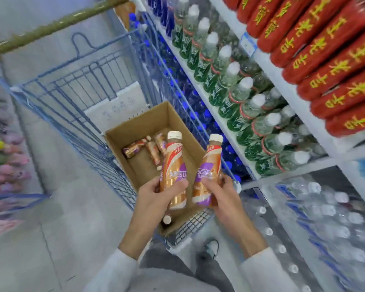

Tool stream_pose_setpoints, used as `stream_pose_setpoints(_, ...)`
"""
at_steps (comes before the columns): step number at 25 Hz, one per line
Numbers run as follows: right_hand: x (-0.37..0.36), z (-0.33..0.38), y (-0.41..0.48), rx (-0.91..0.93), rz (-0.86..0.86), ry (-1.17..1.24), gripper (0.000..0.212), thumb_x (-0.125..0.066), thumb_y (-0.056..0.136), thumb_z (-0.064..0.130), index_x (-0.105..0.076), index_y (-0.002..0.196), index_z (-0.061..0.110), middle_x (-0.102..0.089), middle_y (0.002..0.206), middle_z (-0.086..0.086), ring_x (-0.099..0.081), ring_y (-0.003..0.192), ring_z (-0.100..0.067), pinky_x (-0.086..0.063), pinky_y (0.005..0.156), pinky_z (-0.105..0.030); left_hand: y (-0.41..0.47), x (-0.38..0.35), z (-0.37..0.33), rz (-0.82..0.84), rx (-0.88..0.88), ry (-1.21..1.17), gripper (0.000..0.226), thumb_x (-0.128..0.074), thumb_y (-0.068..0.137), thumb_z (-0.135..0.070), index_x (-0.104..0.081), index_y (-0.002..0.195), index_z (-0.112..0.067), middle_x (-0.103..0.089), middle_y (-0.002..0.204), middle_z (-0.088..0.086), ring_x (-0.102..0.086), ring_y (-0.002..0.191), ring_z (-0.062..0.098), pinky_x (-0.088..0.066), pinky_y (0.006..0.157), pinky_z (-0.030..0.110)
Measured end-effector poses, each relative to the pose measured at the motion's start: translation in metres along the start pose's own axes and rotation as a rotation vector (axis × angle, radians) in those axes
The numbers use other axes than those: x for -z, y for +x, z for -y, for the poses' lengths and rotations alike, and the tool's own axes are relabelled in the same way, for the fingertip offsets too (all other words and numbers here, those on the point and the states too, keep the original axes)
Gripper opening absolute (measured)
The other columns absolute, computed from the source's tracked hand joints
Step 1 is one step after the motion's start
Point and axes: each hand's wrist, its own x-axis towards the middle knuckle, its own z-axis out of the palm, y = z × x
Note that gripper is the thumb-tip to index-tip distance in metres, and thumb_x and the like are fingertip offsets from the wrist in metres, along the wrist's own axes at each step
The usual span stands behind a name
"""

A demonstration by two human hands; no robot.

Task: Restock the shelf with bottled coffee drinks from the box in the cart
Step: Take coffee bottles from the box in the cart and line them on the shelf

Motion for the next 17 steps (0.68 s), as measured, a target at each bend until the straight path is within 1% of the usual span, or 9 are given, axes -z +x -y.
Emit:
stream_pose_setpoints(1,0.016,0.000,-0.016,0.032,-0.035,0.043,0.089,-0.086,0.056,0.056,-0.048,0.130,0.025,-0.077,0.109,0.003,-0.076,0.097,-0.022,-0.061,0.084,-0.045,-0.010,-0.017,-0.002,0.046,-0.023,0.019,0.038,-0.092,0.057,-0.049,-0.079,0.092,-0.043,-0.080,0.092,-0.004,-0.078,0.082,0.015,-0.058,0.063,0.020)
stream_pose_setpoints(3,0.048,-0.001,-0.046,0.088,-0.099,0.112,0.084,-0.084,0.058,0.053,-0.048,0.128,0.023,-0.077,0.106,0.002,-0.077,0.092,-0.020,-0.061,0.068,-0.033,-0.028,-0.049,-0.002,0.120,-0.070,0.081,0.034,-0.090,0.060,-0.046,-0.079,0.092,-0.041,-0.080,0.091,-0.003,-0.078,0.081,0.016,-0.058,0.063,0.020)
stream_pose_setpoints(6,0.109,-0.012,-0.096,0.160,-0.214,0.180,0.072,-0.080,0.064,0.046,-0.052,0.125,0.021,-0.075,0.107,0.001,-0.076,0.086,-0.013,-0.057,0.060,-0.023,-0.063,-0.106,0.008,0.230,-0.143,0.189,0.031,-0.092,0.066,-0.042,-0.081,0.094,-0.033,-0.081,0.091,0.000,-0.077,0.082,0.017,-0.058,0.065,0.021)
stream_pose_setpoints(8,0.154,-0.023,-0.125,0.211,-0.257,0.226,0.059,-0.084,0.073,0.040,-0.052,0.120,0.024,-0.075,0.104,0.003,-0.076,0.084,-0.014,-0.058,0.059,-0.024,-0.088,-0.146,0.020,0.293,-0.180,0.228,0.034,-0.092,0.063,-0.043,-0.081,0.093,-0.031,-0.081,0.090,0.001,-0.077,0.079,0.016,-0.057,0.062,0.020)
stream_pose_setpoints(10,0.204,-0.038,-0.156,0.282,-0.323,0.286,0.045,-0.082,0.083,0.028,-0.053,0.117,0.026,-0.077,0.098,0.006,-0.077,0.087,-0.016,-0.060,0.064,-0.027,-0.119,-0.192,0.037,0.344,-0.206,0.287,0.036,-0.091,0.058,-0.046,-0.082,0.089,-0.031,-0.080,0.086,0.001,-0.076,0.075,0.014,-0.058,0.061,0.023)
stream_pose_setpoints(12,0.256,-0.053,-0.189,0.345,-0.399,0.346,0.042,-0.079,0.085,0.024,-0.053,0.118,0.025,-0.078,0.099,0.005,-0.076,0.090,-0.016,-0.061,0.070,-0.030,-0.151,-0.241,0.059,0.406,-0.199,0.321,0.025,-0.093,0.064,-0.036,-0.082,0.085,-0.028,-0.080,0.085,0.000,-0.077,0.076,0.014,-0.060,0.064,0.025)
stream_pose_setpoints(13,0.278,-0.060,-0.204,0.369,-0.429,0.368,0.043,-0.079,0.085,0.023,-0.052,0.119,0.023,-0.077,0.103,0.002,-0.076,0.090,-0.017,-0.061,0.072,-0.032,-0.166,-0.263,0.069,0.434,-0.192,0.328,0.023,-0.093,0.065,-0.032,-0.082,0.084,-0.025,-0.080,0.085,-0.001,-0.077,0.076,0.014,-0.059,0.063,0.023)
stream_pose_setpoints(14,0.301,-0.067,-0.220,0.391,-0.455,0.390,0.045,-0.079,0.086,0.023,-0.051,0.121,0.021,-0.075,0.107,-0.001,-0.076,0.090,-0.017,-0.060,0.071,-0.033,-0.182,-0.286,0.079,0.464,-0.187,0.341,0.029,-0.093,0.062,-0.034,-0.081,0.084,-0.021,-0.080,0.084,-0.002,-0.077,0.076,0.012,-0.057,0.062,0.021)
stream_pose_setpoints(17,0.366,-0.092,-0.267,0.455,-0.549,0.459,0.049,-0.078,0.086,0.019,-0.049,0.126,0.016,-0.073,0.111,-0.007,-0.076,0.089,-0.017,-0.059,0.064,-0.028,-0.228,-0.353,0.105,0.565,-0.192,0.365,0.064,-0.094,0.041,-0.046,-0.077,0.094,-0.015,-0.080,0.083,-0.002,-0.077,0.073,0.011,-0.056,0.061,0.019)
